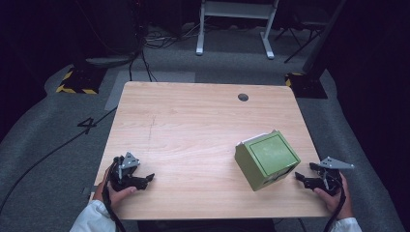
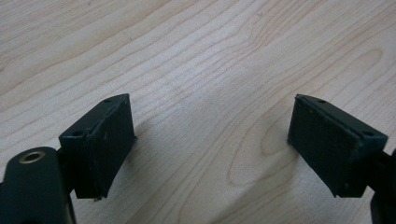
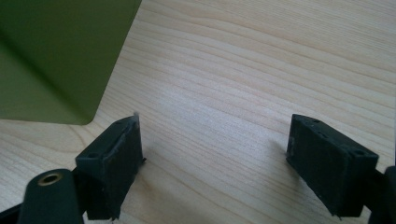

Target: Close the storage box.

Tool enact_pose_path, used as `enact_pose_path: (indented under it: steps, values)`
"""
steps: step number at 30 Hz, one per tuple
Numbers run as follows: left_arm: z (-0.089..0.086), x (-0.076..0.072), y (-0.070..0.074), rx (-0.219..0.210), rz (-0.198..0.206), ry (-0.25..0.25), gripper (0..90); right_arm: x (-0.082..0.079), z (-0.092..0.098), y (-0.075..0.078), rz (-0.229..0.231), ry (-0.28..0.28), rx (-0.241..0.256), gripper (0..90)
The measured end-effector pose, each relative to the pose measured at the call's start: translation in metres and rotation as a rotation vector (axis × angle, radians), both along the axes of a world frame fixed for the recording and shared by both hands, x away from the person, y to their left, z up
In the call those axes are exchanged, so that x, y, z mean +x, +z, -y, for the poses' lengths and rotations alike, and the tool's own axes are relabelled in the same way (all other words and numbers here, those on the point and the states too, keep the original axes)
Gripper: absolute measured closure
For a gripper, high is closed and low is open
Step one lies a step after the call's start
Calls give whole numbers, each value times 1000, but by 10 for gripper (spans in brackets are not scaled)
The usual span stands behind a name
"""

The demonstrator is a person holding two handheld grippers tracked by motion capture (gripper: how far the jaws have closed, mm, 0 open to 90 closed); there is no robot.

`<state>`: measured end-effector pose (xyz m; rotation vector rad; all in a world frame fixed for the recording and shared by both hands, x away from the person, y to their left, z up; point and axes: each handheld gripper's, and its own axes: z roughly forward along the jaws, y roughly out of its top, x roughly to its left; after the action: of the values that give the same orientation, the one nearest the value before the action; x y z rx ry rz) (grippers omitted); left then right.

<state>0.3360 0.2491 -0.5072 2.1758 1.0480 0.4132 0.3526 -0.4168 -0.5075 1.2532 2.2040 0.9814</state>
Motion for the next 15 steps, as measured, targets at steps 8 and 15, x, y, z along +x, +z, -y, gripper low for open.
enact_pose_path:
  steps: [8, 15]
  values:
    - [0, 3, 0, 0, -1, 4, 147, 0, 0, 0, 2, 4, -1, 184]
    - [0, 3, 0, 1, -2, 4, 148, 0, 0, 0, 1, 5, 0, 184]
